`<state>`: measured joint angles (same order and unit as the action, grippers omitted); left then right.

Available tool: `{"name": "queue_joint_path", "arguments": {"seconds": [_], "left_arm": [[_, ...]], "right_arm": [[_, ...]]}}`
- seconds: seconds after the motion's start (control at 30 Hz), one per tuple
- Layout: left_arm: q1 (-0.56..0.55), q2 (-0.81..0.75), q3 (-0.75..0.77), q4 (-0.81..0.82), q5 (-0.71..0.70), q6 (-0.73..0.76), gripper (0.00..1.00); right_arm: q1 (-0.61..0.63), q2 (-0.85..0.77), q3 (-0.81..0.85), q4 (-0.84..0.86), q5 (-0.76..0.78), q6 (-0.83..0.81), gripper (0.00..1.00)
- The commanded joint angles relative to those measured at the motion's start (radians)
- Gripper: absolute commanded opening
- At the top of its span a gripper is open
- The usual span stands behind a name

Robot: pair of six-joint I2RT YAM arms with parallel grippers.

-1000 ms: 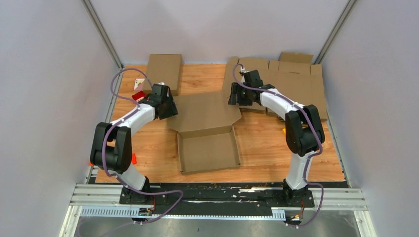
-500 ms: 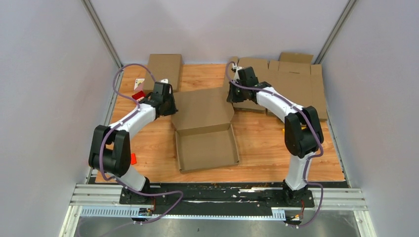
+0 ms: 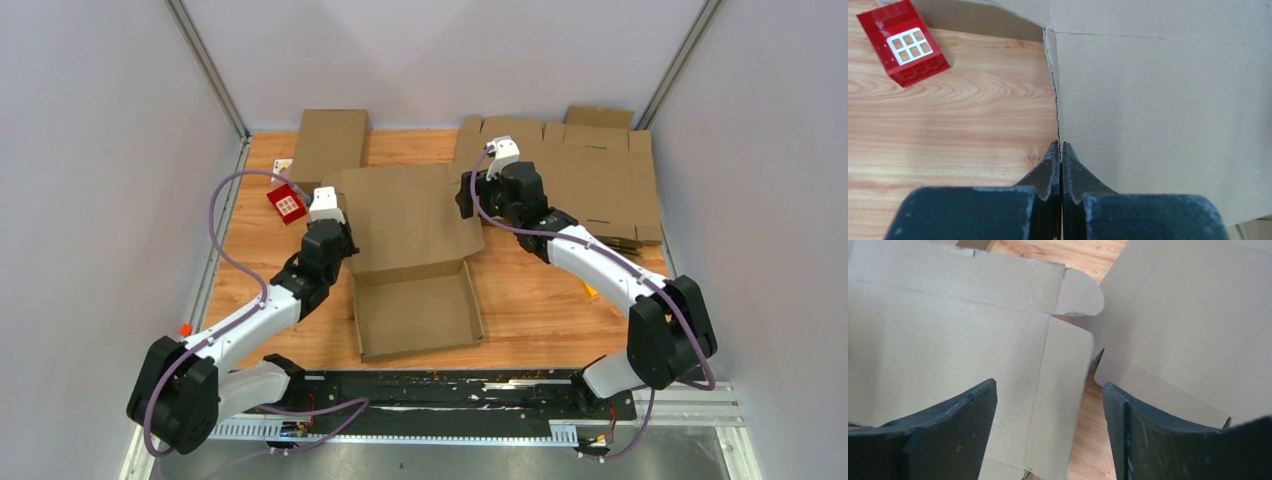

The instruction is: Fold the paper box

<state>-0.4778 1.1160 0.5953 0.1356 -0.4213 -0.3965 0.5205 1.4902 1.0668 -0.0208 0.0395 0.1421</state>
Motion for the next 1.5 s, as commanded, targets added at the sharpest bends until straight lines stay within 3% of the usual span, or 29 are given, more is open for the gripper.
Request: {"name": "queue_joint_path", "arguments": {"seconds": [0.0, 0.1, 0.33, 0.5, 0.63, 0.87, 1.07, 1.2, 1.33, 1.47], "left_arm": [[-0.035, -0.066, -0.119, 0.304, -0.098, 0.059, 0.00], [-0.039, -0.082, -0.161, 0.364, -0.086, 0.062, 0.00], [-0.054, -0.095, -0.190, 0.411, -0.051, 0.072, 0.00], [-0.072, -0.119, -0.227, 0.471, -0.045, 0.093, 0.00], [-0.083, -0.133, -0.256, 0.497, -0.045, 0.106, 0.00], [-0.111, -0.150, -0.360, 0.684, 0.004, 0.156, 0.00], [-0.120, -0.146, -0.366, 0.710, 0.037, 0.168, 0.00], [-0.120, -0.154, -0.376, 0.725, 0.043, 0.155, 0.00], [-0.120, -0.167, -0.380, 0.723, 0.034, 0.148, 0.00], [-0.121, -0.174, -0.384, 0.728, 0.032, 0.148, 0.00]], "right_arm": [[-0.002, -0.069, -0.049, 0.054, -0.024, 0.040, 0.81], [0.018, -0.125, -0.091, -0.084, 0.005, 0.110, 0.83], [0.116, -0.282, -0.285, -0.220, 0.000, 0.141, 0.84], [0.119, -0.310, -0.301, -0.251, 0.057, 0.129, 0.84], [0.105, -0.263, -0.210, -0.294, 0.170, 0.144, 0.90], [-0.037, -0.139, 0.015, -0.257, -0.094, 0.111, 0.90], [-0.072, 0.038, 0.260, -0.409, -0.134, 0.016, 0.87], [-0.074, 0.143, 0.416, -0.567, -0.143, -0.018, 0.78], [-0.074, 0.143, 0.440, -0.618, -0.140, -0.024, 0.71], [-0.077, 0.127, 0.438, -0.645, -0.064, -0.030, 0.77]]}}
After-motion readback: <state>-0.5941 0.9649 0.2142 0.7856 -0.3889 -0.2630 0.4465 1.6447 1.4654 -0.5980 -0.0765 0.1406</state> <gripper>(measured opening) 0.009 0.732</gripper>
